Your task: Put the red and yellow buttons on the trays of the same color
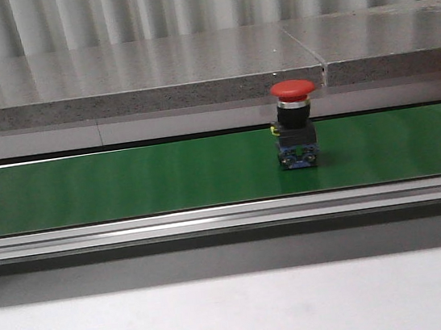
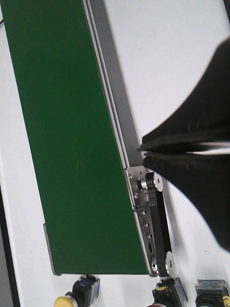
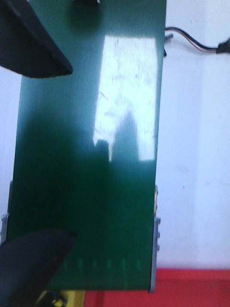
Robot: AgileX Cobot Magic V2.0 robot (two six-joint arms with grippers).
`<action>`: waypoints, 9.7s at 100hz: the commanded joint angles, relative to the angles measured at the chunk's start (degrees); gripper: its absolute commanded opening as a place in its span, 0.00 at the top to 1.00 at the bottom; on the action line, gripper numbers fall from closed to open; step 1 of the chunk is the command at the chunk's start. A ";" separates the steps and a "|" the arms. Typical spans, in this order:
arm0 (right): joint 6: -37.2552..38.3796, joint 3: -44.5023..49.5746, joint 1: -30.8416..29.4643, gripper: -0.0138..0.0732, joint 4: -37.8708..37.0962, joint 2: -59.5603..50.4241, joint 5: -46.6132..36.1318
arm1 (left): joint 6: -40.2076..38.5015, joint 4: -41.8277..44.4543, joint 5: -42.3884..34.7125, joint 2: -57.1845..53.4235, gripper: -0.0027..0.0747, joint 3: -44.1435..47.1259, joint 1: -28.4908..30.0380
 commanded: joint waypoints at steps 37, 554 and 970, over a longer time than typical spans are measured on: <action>-2.09 -10.01 10.60 0.10 0.75 0.22 8.96 | -0.58 -0.87 -3.68 0.23 0.99 -1.69 -0.31; -10.65 8.21 -3.95 0.92 1.28 -15.00 -9.57 | -0.58 -0.87 -3.78 0.23 0.99 -1.69 -0.31; -10.65 40.66 -3.95 0.92 1.28 -57.31 -16.07 | -10.57 2.42 19.22 46.48 0.79 -34.22 33.43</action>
